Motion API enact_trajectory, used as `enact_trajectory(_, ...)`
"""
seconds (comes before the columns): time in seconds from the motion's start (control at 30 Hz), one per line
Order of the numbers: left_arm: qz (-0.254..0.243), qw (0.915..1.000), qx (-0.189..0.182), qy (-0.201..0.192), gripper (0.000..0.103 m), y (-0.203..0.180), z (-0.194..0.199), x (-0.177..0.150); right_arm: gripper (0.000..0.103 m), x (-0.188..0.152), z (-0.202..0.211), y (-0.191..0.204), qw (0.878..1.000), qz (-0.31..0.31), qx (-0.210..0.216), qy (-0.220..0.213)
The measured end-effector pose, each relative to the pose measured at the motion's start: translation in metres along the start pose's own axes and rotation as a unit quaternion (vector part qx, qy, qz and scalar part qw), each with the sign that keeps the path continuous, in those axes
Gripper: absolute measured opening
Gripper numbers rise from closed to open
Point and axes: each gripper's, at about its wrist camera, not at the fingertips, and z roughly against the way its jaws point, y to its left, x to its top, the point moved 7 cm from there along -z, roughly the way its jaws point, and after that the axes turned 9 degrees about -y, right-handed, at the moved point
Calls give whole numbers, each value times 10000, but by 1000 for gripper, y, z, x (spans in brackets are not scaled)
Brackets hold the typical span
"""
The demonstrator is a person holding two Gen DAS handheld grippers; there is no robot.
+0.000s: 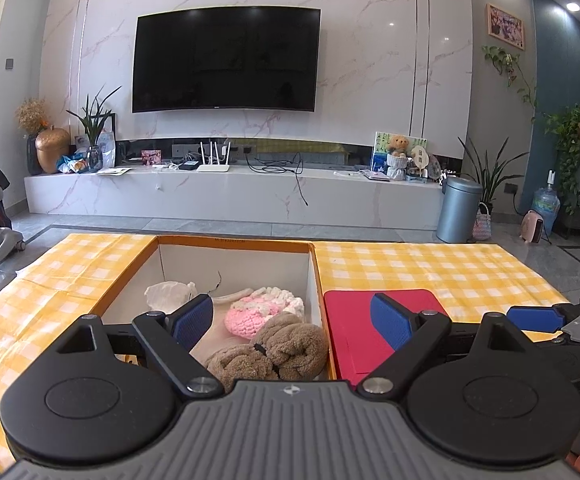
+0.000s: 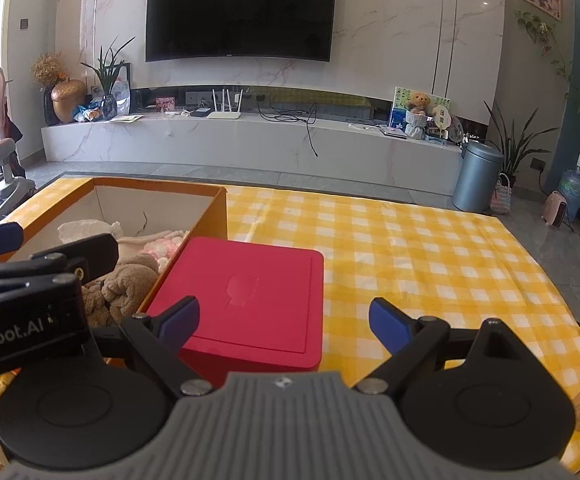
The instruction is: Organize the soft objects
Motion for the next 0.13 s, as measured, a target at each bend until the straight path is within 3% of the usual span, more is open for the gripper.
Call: enact_trajectory(0.13,10,10000,32,36,103,0,0,-1,90,-2,1,0,10000,15,-4,18)
